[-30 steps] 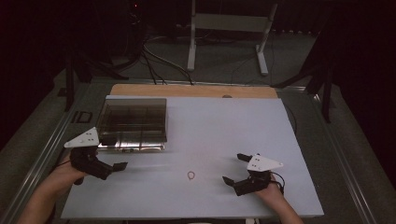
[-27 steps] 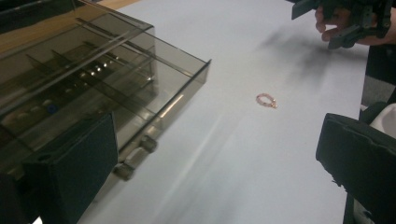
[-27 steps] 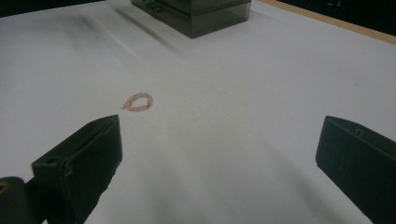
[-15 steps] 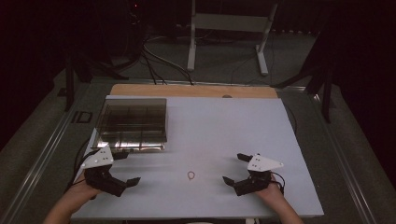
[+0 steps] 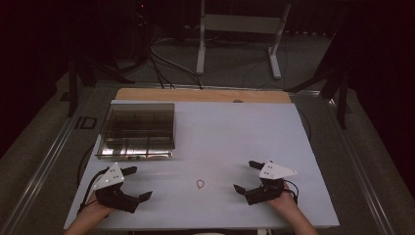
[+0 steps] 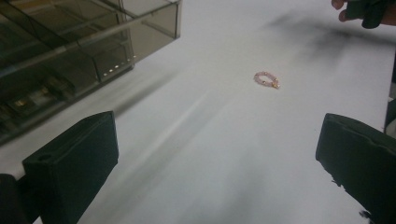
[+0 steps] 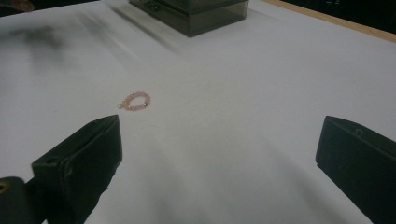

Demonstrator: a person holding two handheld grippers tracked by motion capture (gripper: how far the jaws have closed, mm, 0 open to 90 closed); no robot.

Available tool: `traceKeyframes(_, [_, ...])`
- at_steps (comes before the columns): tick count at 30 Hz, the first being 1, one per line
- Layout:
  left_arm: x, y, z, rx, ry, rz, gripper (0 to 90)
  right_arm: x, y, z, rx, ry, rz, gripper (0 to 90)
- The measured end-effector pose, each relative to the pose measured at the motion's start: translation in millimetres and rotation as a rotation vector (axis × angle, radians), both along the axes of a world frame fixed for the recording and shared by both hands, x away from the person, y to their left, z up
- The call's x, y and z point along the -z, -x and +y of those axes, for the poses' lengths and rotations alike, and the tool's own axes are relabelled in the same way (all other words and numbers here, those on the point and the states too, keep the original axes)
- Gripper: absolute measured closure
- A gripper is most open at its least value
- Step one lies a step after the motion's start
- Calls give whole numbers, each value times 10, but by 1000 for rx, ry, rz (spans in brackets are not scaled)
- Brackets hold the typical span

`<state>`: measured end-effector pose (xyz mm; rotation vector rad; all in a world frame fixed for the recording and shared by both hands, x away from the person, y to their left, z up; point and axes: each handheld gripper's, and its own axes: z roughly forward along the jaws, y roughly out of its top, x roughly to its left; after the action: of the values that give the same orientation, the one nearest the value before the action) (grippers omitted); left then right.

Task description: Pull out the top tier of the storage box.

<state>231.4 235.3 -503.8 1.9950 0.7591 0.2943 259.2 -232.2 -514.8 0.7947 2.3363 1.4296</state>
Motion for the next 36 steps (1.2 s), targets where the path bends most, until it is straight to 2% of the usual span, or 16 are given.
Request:
traceKeyframes(2, [71, 2, -15, -8, 3, -12, 0, 3, -8, 3, -1, 3, -2, 8])
traceKeyframes(4, [118, 4, -34, -15, -22, -23, 0, 3, -10, 6, -1, 2, 0, 8])
traceKeyframes(9, [144, 6, -34, -32, -27, -49, 0, 9, -21, 16, -2, 2, 4, 7])
traceKeyframes(17, [138, -11, 31, -71, 6, -66, 0, 9, -26, 23, -5, 3, 4, 8])
traceKeyframes(20, [134, -21, 56, -77, 35, -58, 0, 14, -27, 21, -3, 5, 5, 8])
traceKeyframes(26, [147, -12, 38, -71, 7, -54, 0, 5, -8, 14, -5, 7, -1, 8])
traceKeyframes(36, [143, 1, 52, -76, 29, -45, 0, -7, -12, 8, -6, 1, -6, 8])
